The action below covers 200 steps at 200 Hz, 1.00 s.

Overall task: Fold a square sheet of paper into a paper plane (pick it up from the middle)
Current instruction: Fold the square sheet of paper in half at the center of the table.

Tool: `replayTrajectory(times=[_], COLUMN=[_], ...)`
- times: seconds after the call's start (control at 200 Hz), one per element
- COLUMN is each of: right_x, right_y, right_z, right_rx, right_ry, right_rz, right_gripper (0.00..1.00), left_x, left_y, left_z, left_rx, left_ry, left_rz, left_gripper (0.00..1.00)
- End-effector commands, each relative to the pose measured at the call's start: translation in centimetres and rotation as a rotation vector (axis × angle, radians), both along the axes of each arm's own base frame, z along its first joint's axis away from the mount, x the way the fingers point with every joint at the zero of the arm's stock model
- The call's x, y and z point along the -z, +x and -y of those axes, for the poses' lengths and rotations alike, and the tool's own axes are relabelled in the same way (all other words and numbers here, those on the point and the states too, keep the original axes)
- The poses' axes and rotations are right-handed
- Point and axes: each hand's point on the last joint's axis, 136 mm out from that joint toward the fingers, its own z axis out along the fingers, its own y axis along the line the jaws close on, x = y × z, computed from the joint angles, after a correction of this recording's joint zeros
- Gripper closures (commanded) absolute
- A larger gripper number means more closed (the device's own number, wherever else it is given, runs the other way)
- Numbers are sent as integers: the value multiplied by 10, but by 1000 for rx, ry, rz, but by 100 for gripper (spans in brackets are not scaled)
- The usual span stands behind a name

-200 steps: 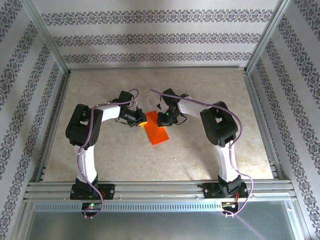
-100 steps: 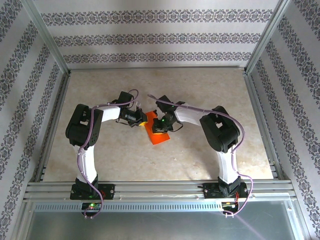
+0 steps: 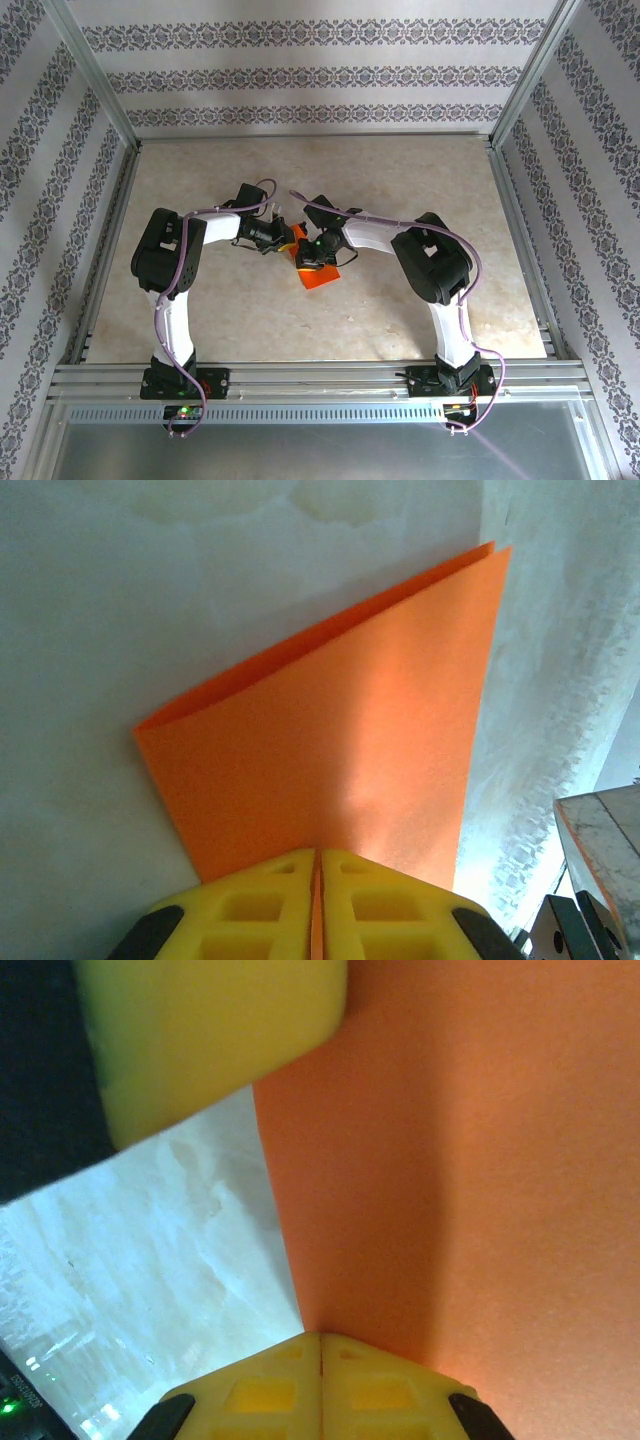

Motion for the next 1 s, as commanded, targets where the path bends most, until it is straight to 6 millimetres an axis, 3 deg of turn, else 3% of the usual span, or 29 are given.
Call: replayTrajectory(times=[0.0,0.33,0.715,0.829,0.994], right_x=[15,8,13,-2,-52], right_y=[-13,-52,-103,-92,-43], right_z=[3,18,31,30,30], right_rx=[-27,-107,-190,-177,-60], right_ry=[-35,-33,-57,-35,29], right_rz=[-51,-83,-125,-68,128], right_gripper=[93,93,92,92,88], left_x=[24,27,26,20,-11], left_y=[-7,-6,-3,1,13], left_z=[-13,-19,-24,-21,-10], left_rx=[-43,-50,-48,-26,34], left_ry=[62,88,93,88,47], left_rz=[-53,-60,-53,-32,38], left_gripper=[89,89,89,89,87])
